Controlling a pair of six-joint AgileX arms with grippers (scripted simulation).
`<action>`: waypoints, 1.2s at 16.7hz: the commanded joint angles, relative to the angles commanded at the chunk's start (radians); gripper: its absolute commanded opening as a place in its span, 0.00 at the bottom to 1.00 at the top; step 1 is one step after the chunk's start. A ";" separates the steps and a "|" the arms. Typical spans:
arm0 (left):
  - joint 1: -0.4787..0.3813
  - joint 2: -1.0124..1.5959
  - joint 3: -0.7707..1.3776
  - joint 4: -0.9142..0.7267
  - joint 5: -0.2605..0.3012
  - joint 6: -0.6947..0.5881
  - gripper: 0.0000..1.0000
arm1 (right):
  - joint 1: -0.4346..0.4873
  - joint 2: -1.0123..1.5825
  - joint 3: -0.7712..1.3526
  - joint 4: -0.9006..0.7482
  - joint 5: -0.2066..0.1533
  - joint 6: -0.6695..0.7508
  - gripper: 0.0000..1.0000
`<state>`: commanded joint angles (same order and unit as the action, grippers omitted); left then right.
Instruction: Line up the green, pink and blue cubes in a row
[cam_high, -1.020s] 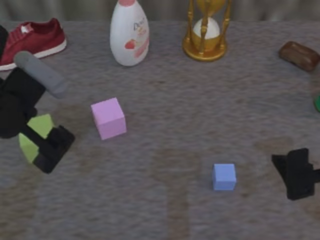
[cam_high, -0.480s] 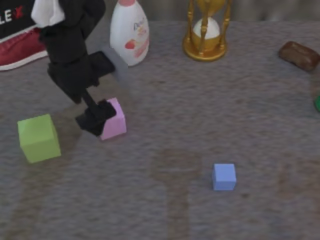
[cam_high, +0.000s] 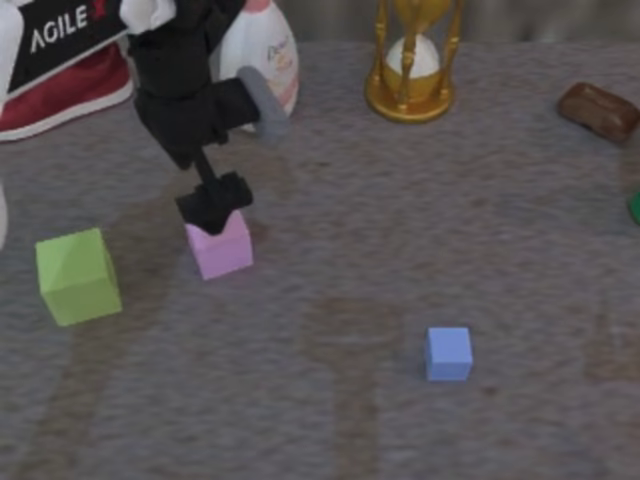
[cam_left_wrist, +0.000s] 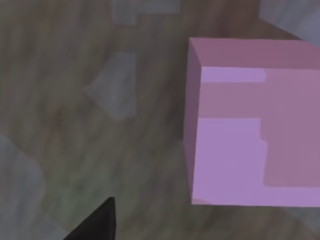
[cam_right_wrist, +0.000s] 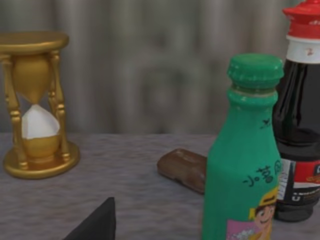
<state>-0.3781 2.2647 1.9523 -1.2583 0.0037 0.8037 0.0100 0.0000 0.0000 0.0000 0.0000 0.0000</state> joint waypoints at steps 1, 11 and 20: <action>0.000 0.000 0.000 0.000 0.000 0.000 1.00 | 0.000 0.000 0.000 0.000 0.000 0.000 1.00; 0.002 0.056 -0.146 0.212 0.001 0.002 1.00 | 0.000 0.000 0.000 0.000 0.000 0.000 1.00; 0.002 0.087 -0.216 0.303 0.001 0.003 0.85 | 0.000 0.000 0.000 0.000 0.000 0.000 1.00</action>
<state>-0.3765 2.3520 1.7365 -0.9553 0.0046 0.8063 0.0100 0.0000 0.0000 0.0000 0.0000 0.0000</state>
